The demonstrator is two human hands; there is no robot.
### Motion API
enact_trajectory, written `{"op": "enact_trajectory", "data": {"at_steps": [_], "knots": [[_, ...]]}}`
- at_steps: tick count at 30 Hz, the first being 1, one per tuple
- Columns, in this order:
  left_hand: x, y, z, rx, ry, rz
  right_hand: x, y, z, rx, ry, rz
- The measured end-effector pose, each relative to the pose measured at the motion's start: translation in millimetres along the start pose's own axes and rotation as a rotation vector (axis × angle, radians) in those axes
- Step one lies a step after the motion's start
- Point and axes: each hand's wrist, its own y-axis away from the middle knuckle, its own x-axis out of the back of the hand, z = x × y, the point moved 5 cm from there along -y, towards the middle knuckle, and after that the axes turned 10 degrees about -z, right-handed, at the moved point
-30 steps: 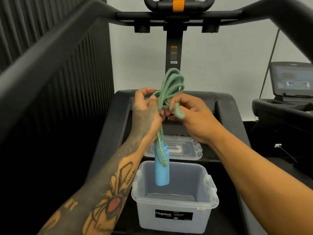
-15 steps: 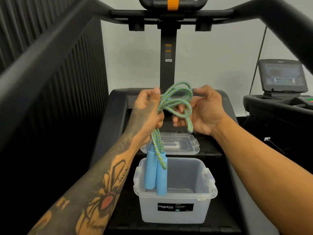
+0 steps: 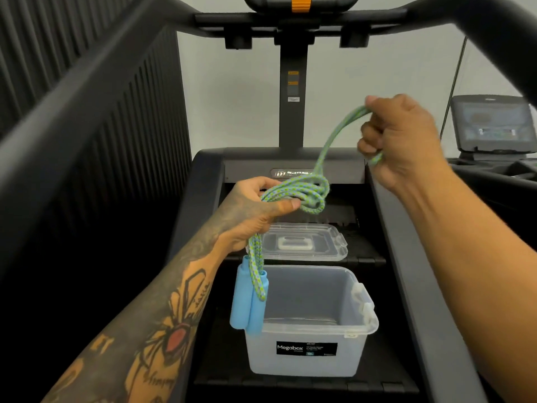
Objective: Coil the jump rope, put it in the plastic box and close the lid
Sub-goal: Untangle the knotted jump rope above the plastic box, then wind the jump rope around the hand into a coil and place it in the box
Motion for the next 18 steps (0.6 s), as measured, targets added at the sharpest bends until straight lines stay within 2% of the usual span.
{"op": "enact_trajectory", "data": {"at_steps": [4, 5, 7, 9, 12, 15, 16, 18], "knots": [[10.3, -3.9, -2.7, 0.069, 0.221, 0.050, 33.0, 0.4, -13.3, -0.004, -0.043, 0.181], [11.8, -4.7, -2.3, 0.084, 0.305, 0.055, 42.3, 1.3, -9.1, -0.049, 0.011, 0.220], [13.5, -5.5, -0.9, 0.121, 0.457, 0.032, 56.7, 5.2, 4.7, -0.177, 0.292, 0.225], [13.2, -5.4, 3.0, 0.158, 0.565, -0.043, 64.9, 12.4, 21.0, -0.308, 0.687, 0.099], [11.8, -3.8, 12.3, 0.168, 0.619, -0.153, 70.2, 26.8, 44.3, -0.520, 1.218, -0.198], [7.9, -3.0, 16.1, 0.168, 0.555, -0.185, 63.8, 46.8, 64.4, -0.843, 1.326, -0.551], [5.0, -3.0, 16.7, 0.174, 0.530, -0.204, 58.7, 48.8, 66.8, -0.883, 1.362, -0.631], [-1.9, -2.9, 18.4, 0.200, 0.492, -0.260, 41.8, 39.2, 62.7, -0.734, 1.407, -0.658]]}}
